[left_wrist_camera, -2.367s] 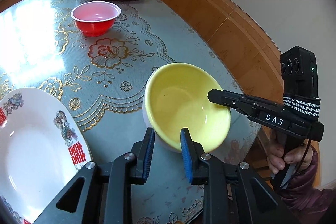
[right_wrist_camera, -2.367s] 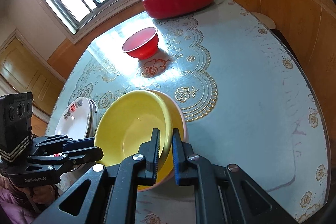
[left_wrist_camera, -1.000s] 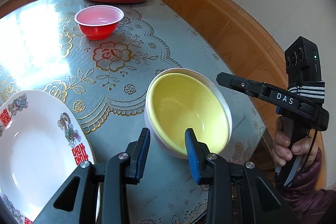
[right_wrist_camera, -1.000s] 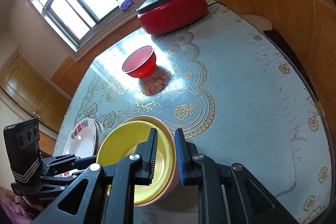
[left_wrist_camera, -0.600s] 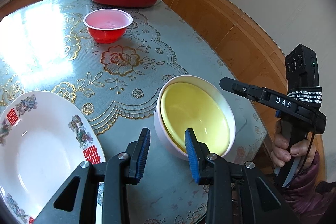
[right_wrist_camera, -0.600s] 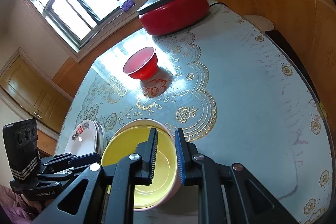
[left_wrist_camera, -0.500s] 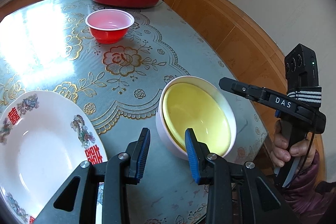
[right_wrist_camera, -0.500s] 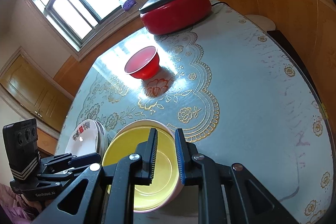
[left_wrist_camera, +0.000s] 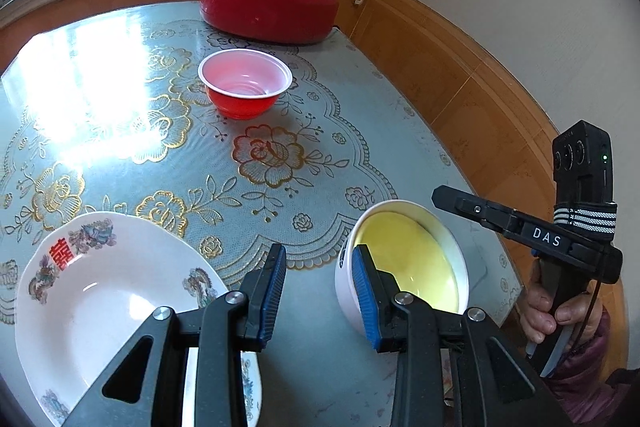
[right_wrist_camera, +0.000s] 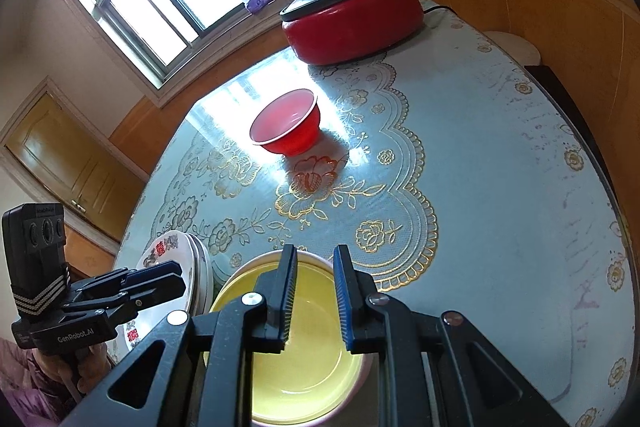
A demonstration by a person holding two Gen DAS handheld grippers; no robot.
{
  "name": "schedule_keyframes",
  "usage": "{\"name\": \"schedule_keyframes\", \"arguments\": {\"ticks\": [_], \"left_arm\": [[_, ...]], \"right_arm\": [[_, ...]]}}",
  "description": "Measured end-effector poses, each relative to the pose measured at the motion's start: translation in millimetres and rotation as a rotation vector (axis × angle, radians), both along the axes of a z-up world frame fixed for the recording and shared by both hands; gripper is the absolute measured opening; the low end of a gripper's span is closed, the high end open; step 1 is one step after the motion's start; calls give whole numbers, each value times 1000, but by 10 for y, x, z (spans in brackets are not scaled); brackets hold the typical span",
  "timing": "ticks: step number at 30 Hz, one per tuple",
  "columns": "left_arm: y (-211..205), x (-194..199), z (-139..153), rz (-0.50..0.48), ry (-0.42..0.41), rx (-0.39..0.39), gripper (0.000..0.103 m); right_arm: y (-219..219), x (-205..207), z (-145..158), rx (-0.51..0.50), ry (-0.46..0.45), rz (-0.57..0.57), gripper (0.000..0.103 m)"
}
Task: Organize plates and bowls
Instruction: 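Move the left tool to the rim of the red plastic bowl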
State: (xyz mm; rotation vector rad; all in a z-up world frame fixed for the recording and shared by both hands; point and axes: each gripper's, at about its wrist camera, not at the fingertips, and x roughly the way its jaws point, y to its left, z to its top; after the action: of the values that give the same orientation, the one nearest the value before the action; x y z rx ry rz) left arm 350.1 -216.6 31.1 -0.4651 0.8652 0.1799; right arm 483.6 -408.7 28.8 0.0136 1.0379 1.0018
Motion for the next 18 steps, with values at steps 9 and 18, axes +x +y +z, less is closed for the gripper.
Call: {"name": "schedule_keyframes", "arguments": {"ticks": [9, 18], "left_arm": [[266, 268, -76, 76, 42, 27, 35], [518, 462, -178, 154, 68, 13, 35]], "right_arm": [[282, 254, 8, -32, 2, 48, 21], [579, 612, -71, -26, 78, 77, 22]]}}
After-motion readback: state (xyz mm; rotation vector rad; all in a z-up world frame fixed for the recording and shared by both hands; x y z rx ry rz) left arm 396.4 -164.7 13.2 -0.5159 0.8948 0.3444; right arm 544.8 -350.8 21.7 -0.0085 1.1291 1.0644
